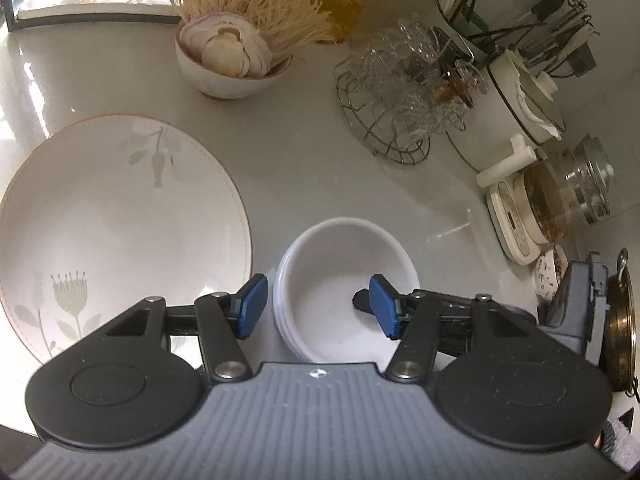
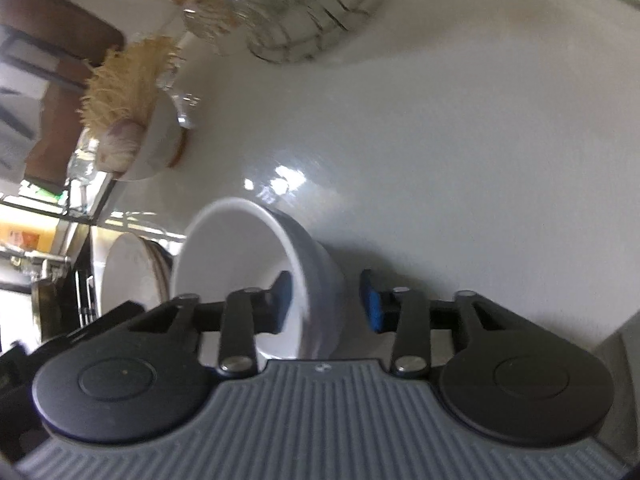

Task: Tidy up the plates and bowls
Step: 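Close both grippers on the rim of the three-bowl stack, then lift the bowl stack and carry it over the floral plate stack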

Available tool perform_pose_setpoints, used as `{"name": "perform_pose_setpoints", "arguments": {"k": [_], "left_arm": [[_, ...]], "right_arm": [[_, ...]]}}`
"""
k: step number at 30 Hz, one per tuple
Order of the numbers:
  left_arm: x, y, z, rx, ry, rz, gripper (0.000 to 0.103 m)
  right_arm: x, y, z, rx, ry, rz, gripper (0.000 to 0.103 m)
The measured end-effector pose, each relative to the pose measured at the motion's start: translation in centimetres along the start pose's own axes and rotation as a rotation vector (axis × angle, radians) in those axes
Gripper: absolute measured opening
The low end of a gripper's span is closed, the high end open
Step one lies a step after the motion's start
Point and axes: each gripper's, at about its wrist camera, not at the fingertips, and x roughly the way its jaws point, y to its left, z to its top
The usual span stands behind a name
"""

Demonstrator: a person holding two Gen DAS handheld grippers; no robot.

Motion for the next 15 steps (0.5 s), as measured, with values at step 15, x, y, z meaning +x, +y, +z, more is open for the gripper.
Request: {"name": "perform_pose_setpoints", "arguments": {"k": [15], "left_arm": [[0.3, -0.6, -2.9, -0.031, 0.005, -0.069, 0.061]], "right_arm": [[-1.7, -2.1, -0.6, 0.079, -0.08, -0.027, 0.025]]}}
